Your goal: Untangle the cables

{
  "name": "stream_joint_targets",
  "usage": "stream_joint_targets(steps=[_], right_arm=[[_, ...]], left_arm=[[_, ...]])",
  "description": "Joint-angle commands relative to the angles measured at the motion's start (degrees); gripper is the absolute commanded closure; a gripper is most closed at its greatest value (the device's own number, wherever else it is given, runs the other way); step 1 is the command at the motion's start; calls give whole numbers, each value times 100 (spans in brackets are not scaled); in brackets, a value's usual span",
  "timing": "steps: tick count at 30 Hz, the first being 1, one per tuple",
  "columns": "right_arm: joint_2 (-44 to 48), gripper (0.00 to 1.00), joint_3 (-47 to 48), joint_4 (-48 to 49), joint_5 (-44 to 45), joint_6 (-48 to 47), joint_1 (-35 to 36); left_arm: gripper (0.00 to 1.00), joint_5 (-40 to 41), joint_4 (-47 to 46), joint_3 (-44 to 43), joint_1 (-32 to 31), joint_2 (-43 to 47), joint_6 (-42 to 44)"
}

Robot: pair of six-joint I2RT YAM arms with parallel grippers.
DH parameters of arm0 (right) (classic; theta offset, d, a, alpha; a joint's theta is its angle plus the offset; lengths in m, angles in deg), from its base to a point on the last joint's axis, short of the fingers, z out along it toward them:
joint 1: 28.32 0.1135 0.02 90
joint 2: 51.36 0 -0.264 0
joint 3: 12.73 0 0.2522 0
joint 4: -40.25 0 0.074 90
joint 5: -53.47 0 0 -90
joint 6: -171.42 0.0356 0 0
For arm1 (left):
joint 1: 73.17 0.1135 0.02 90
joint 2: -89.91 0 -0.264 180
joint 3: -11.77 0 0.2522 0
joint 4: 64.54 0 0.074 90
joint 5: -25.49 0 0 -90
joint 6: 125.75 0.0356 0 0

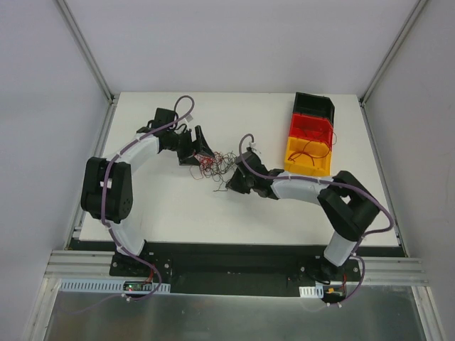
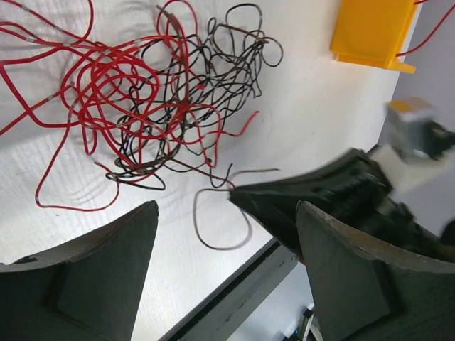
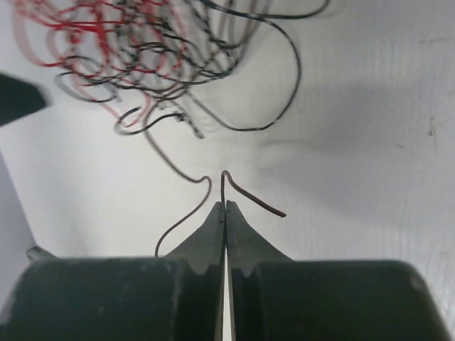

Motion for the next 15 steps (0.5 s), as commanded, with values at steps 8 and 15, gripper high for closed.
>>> stream_joint_targets(steps=[8,15], right_arm=[[1965,100,-181,-341,368,-1187,29],[3090,100,-76,-481,411,-1714,46]], left_arm=[[17,-361,-20,-205,-227,-580,58],[18,-404,155,-407,-254,-950,163]])
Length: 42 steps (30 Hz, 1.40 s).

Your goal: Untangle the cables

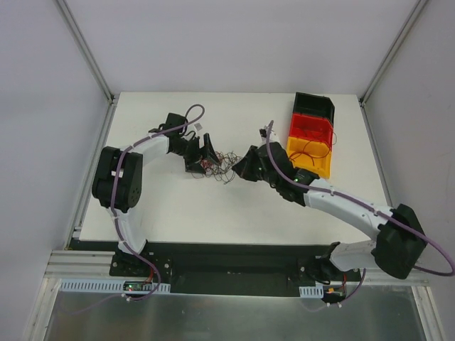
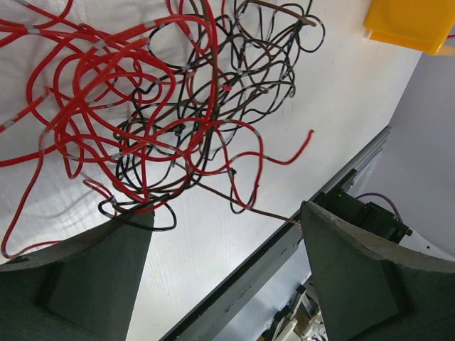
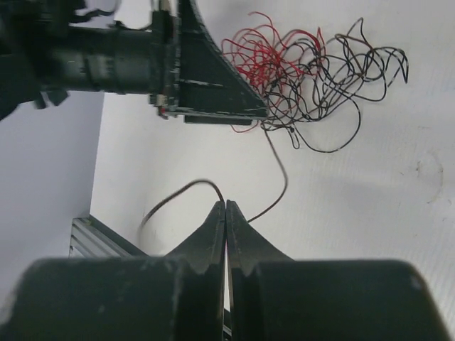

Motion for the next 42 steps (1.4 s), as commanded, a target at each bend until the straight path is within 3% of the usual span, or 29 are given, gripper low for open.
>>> stream_joint_targets(steps=[1,9,14,18,20,23,26,33,39,42], right_arm=[[1021,100,97,-149,313,-569,35],[2472,100,887,-1097,1182,-1316,27],[2773,99,1126,-1809,2009,-1616,9],[2553,46,521,-1400,1248,-1406,9],[2317,32,152,-1048,800,-1204,9],[1642,21,-104,-809,447,-695,0],[675,19,-78,-669,121,-343,-8],[-768,22,-351,509,33,545,-131],[-1814,23,-70,939,-117,1081,-149],[-2175,30,53,1063,67,1249,-149]], left_arm=[[18,-182,160,-289,-28,-146,192],[18,117,484,-473,-20,-383,420],[18,451,819,-632,-20,-366,702],[18,626,819,-562,-20,-15,860],[18,776,819,-553,-28,179,939],[16,899,828,-500,-63,276,1009],[9,803,828,-500,-116,198,1001],[7,996,819,-579,-143,-75,1080],[16,1031,819,-553,-151,-180,1097],[16,1005,828,-561,-151,-242,1080]])
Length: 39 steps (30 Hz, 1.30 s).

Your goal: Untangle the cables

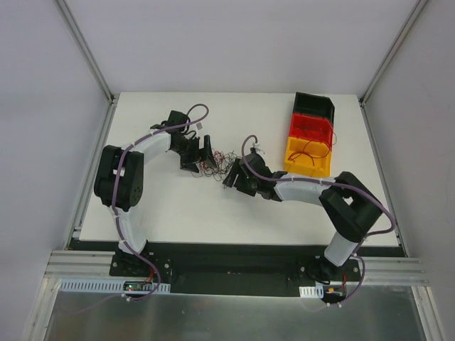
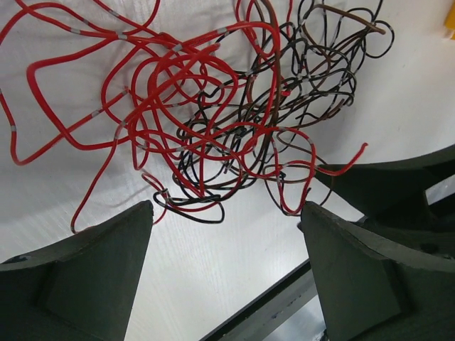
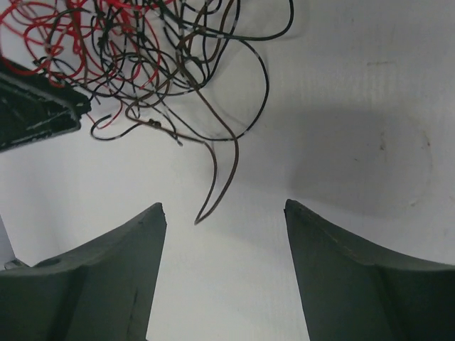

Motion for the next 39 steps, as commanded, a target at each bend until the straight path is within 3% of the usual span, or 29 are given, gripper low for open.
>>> stream_joint_targets(steps=[1,5,8,9,12,16,24,30,35,39], right_arm=[[-457,32,407,536,166,432,-14],[-800,46,671,537,369,230,-14],[-881,94,734,729,124,-15,-14],[-758,99,612,887,140,-138,65],[205,100,268,1108,622,-762,398],[1446,100,582,600,431,-1693,514],[2678,100,2936,-920,228,-3759,637],[3057,100,4510,-1256,369,-4393,628],[2540,100,6241,-2072,360,-4841,628],[2215,100,7112,-2232,308,-5026,619]], left_arm=[[16,35,89,-135,-38,-102,136],[19,8,89,-196,-47,-286,109],[28,-18,98,-249,-38,-419,83],[28,8,98,-267,-38,-436,83],[28,262,98,-293,-29,-463,118],[32,211,290,-591,120,-708,179],[36,351,625,-900,569,-1043,346],[34,588,669,-944,639,-1008,399],[33,685,722,-961,928,-1043,408],[33,808,730,-961,1131,-1043,426]])
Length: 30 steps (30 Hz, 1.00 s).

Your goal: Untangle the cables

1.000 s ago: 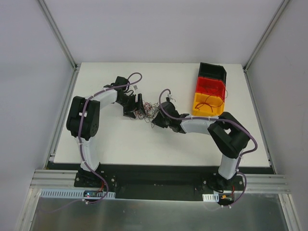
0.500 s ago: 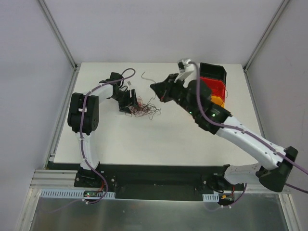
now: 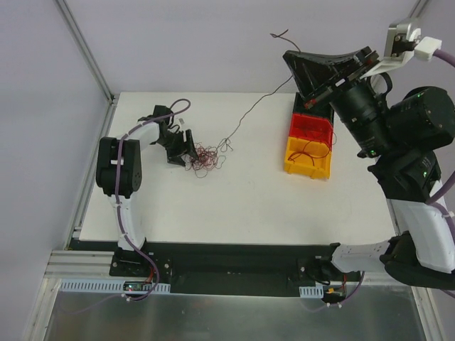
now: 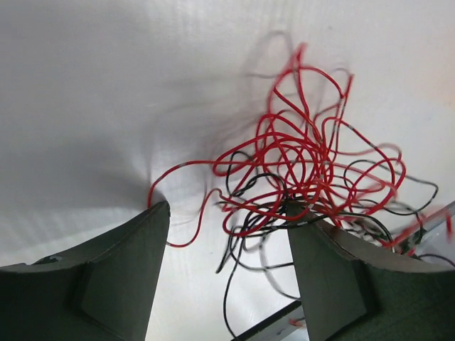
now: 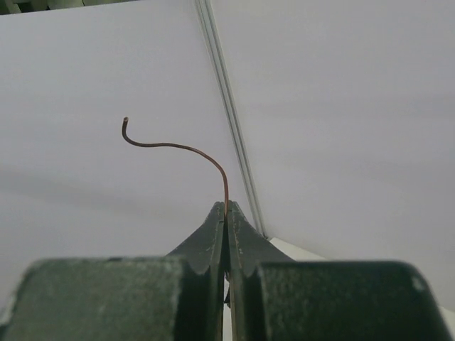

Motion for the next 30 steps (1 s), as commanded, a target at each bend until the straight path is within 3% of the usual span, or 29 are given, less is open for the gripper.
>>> stream_joint_targets(steps=[1,6,22,30], right_arm=[[-468,100,1036,-470,-64,-502,20],[-1084,99,2400,-700,-319,-652,20],[-962,100,2815,-234,155,-1416,-68],[-232,100,2104,-58,489,-1952,-76]], left_arm=[[33,519,204,-78,340,-94,183],[34,634,230,-113,648,-112,209],[36,555,283,-228,2528,-393,87],[37,265,239,-254,2678,-376,16]])
